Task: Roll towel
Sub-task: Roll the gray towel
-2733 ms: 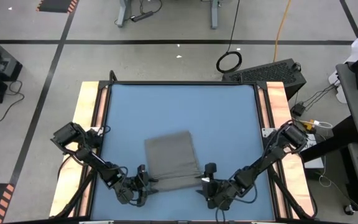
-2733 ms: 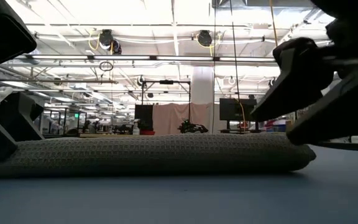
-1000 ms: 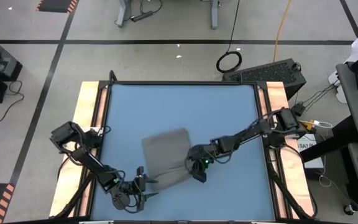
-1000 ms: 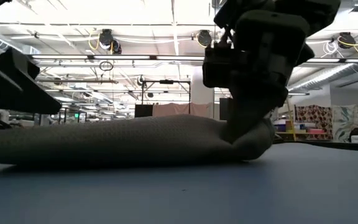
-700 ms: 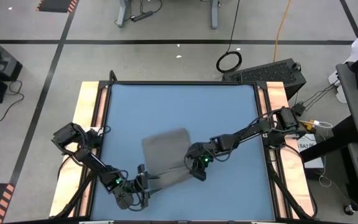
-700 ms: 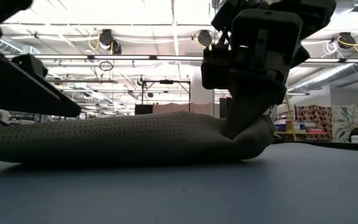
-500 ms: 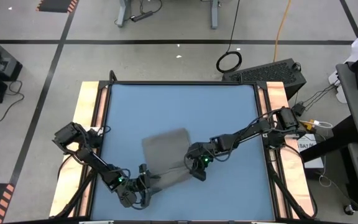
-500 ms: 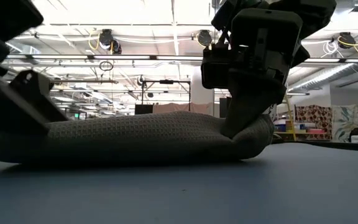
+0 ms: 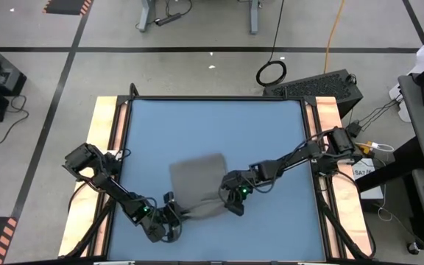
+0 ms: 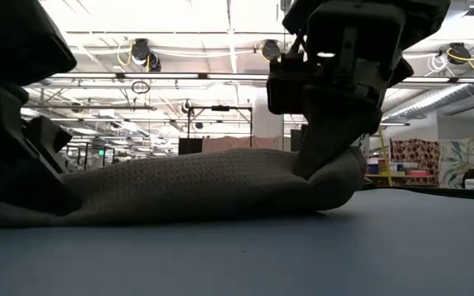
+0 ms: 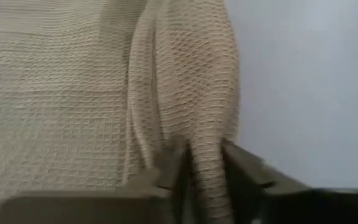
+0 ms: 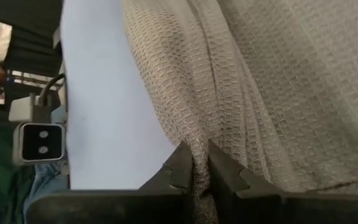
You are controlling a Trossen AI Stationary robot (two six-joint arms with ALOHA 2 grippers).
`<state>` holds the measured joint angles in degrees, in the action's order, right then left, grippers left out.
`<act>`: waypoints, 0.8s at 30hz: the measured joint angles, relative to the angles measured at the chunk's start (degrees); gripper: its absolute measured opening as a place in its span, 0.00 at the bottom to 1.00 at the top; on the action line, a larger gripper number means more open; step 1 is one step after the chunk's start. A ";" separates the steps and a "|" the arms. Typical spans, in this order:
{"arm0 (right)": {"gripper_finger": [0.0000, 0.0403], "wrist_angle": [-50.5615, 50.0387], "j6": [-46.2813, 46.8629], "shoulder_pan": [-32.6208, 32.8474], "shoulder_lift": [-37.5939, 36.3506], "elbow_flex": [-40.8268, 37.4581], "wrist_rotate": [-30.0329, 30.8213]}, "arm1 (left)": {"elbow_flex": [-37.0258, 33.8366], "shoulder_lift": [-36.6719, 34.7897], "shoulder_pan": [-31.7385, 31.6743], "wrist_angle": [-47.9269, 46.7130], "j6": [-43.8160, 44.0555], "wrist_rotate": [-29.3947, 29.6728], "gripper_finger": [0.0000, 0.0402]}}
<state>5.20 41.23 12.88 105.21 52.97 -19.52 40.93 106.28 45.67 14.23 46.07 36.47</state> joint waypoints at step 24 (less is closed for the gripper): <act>0.64 5.23 -35.46 22.68 -4.33 0.05 43.41 | -9.18 -11.96 0.59 5.12 18.21 -6.64 0.02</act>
<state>10.43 5.77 35.56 100.88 53.02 23.89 31.74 94.32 46.26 19.35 64.27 29.82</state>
